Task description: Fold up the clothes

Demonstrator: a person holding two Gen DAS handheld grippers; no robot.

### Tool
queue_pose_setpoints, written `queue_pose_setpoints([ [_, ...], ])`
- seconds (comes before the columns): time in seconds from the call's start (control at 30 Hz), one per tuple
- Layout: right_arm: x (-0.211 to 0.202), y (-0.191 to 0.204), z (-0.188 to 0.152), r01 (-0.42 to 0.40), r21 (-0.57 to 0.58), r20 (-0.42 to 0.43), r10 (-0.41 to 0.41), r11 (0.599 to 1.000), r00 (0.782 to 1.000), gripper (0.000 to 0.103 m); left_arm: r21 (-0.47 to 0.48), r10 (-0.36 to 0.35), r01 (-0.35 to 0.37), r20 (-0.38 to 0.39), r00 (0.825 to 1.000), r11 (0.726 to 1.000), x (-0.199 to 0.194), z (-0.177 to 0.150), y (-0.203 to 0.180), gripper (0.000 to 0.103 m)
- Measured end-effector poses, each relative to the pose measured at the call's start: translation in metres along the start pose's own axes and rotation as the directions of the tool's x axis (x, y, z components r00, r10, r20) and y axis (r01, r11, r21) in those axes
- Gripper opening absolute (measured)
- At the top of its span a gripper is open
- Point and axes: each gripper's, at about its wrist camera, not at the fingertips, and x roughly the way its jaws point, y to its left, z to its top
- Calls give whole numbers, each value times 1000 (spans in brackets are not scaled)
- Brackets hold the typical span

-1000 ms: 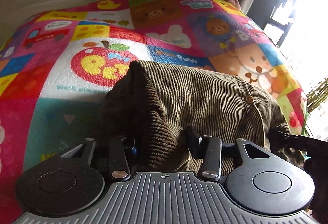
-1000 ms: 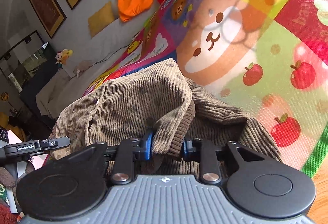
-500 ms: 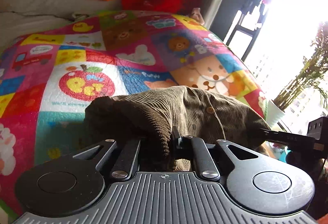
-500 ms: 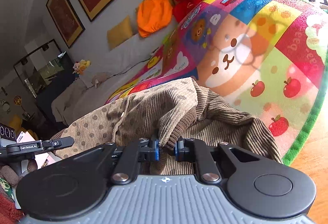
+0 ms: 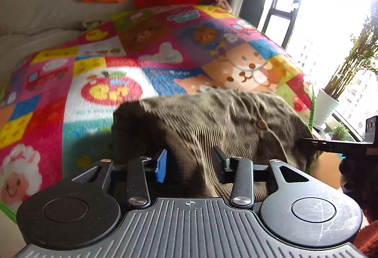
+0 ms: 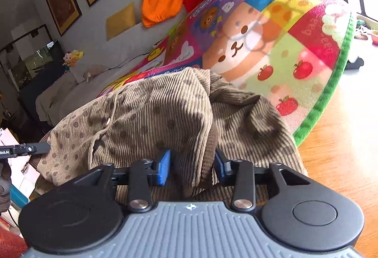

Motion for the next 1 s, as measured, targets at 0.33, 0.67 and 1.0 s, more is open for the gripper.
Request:
queue_pose_setpoints([
  [0.33, 1, 29, 44, -23, -95, 121, 35, 995, 992, 72, -94, -182, 184, 28, 983, 978, 60, 28, -7, 86],
  [0.67, 99, 65, 45, -163, -88, -40, 160, 983, 986, 92, -176, -202, 192, -44, 978, 966, 100, -2, 10, 99],
  [1.0, 105, 51, 31, -224, -20, -61, 222, 974, 973, 103, -192, -223, 217, -13, 975, 957, 102, -5, 10, 103],
])
